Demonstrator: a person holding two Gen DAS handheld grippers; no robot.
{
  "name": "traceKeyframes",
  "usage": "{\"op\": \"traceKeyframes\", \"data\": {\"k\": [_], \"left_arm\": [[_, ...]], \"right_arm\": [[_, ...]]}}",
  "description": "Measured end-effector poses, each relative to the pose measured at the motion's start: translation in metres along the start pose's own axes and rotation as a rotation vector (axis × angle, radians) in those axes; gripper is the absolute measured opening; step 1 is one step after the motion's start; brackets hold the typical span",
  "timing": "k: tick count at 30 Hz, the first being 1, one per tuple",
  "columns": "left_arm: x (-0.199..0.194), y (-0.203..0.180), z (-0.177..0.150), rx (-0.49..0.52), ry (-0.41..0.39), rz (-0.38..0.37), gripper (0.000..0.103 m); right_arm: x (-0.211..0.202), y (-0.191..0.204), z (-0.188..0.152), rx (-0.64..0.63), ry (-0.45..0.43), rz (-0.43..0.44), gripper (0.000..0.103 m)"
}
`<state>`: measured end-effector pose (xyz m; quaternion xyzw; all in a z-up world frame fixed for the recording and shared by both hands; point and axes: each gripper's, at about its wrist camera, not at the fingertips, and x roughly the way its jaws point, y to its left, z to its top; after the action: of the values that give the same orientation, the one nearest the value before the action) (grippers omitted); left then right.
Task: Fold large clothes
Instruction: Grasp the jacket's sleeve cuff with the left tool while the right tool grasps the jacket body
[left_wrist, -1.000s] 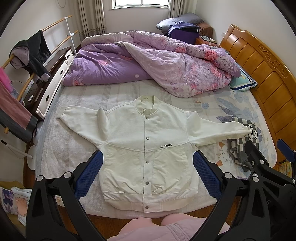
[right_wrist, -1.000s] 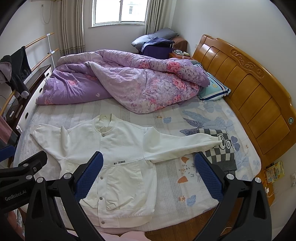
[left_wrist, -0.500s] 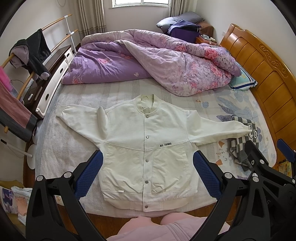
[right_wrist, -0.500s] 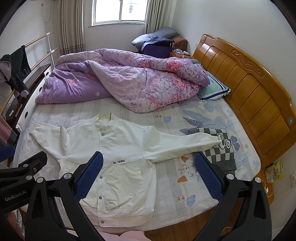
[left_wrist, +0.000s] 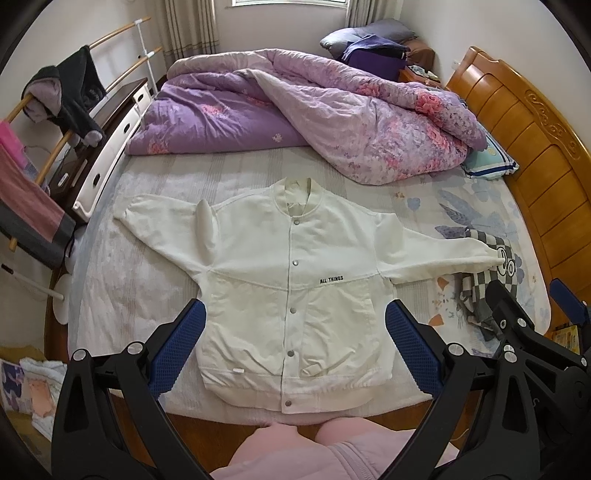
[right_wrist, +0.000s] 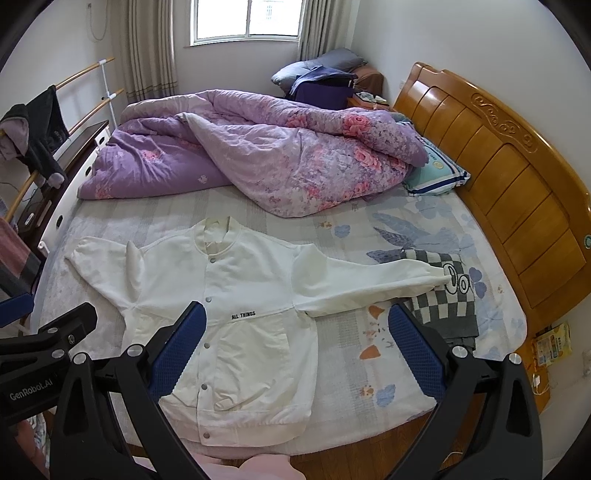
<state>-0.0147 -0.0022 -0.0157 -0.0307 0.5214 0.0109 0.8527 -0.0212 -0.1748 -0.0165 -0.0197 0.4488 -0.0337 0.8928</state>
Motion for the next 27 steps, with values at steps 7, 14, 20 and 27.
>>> {"op": "traceKeyframes", "data": {"k": [7, 14, 20, 27], "left_arm": [[-0.002, 0.007, -0.007, -0.046, 0.022, 0.049, 0.098], [0.003, 0.021, -0.016, -0.109, 0.063, 0.135, 0.098], [0.014, 0.049, -0.027, -0.206, 0.128, 0.185, 0.098], [0.028, 0.096, -0.026, -0.276, 0.155, 0.225, 0.098]], "right_arm": [[0.007, 0.006, 0.005, -0.041, 0.023, 0.072, 0.095], [0.028, 0.025, 0.007, -0.130, 0.091, 0.186, 0.094], [0.050, 0.058, 0.007, -0.262, 0.132, 0.257, 0.094], [0.068, 0.111, 0.011, -0.334, 0.166, 0.327, 0.090]]}}
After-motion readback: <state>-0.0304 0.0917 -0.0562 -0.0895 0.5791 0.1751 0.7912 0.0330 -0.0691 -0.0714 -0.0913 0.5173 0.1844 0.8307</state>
